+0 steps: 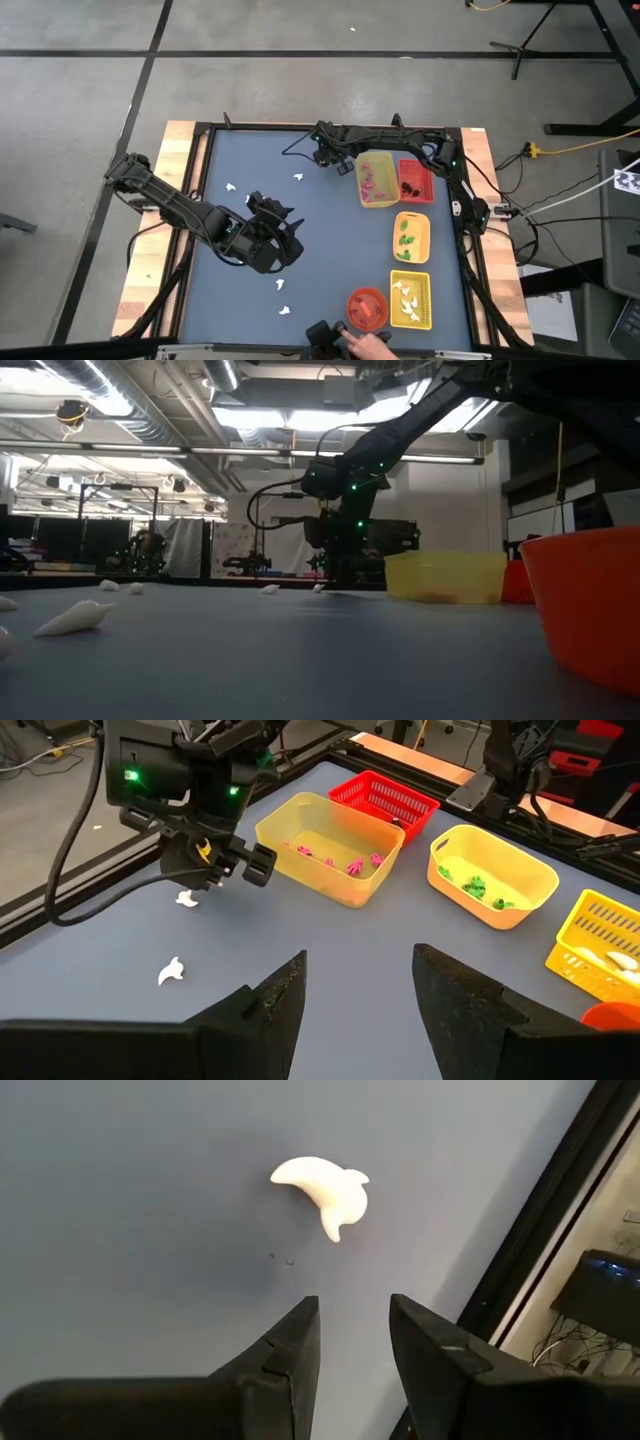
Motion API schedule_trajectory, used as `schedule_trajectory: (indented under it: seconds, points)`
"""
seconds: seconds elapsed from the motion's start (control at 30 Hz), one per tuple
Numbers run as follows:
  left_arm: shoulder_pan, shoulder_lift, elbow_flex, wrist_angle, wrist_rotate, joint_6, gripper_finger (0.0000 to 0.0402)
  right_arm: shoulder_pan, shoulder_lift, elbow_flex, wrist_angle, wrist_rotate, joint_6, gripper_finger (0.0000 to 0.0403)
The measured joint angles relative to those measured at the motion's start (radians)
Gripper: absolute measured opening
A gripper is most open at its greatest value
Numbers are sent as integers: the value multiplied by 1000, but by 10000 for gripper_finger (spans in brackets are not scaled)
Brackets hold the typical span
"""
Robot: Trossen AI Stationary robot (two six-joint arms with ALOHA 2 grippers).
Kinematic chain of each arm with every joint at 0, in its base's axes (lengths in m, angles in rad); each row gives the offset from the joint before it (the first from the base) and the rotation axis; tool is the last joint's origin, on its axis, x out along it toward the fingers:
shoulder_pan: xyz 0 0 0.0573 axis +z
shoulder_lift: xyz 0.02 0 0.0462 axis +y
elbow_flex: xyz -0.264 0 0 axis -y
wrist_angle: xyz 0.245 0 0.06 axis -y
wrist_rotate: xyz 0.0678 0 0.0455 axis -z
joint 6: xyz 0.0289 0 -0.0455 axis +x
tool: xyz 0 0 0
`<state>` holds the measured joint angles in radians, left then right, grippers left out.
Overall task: Sort Halloween decoration
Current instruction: Put the white ghost toy into the yellow box
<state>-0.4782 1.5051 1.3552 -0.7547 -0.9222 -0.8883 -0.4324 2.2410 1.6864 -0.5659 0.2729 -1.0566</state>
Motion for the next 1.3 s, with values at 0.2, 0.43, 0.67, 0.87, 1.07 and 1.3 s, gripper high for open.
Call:
schedule_trajectory:
  seconds: [0.2, 0.43, 0.67, 0.87, 1.07, 1.3]
  points:
    - [0, 0, 0, 0, 0, 0, 167, 12, -28, 0, -34, 38, -53, 122]
    - [0, 0, 0, 0, 0, 0, 167, 20, -57, 1, -31, 15, -79, 122]
    - [0, 0, 0, 0, 0, 0, 167, 20, -58, 1, 7, -150, -81, 122]
    - [0, 0, 0, 1, 0, 0, 167, 18, -49, 2, 135, -174, -107, 122]
    - [0, 0, 0, 4, 0, 0, 167, 13, -33, 1, 127, -214, -128, 122]
    - [0, 0, 0, 8, 0, 0, 167, 6, -33, 1, 83, -253, -135, 122]
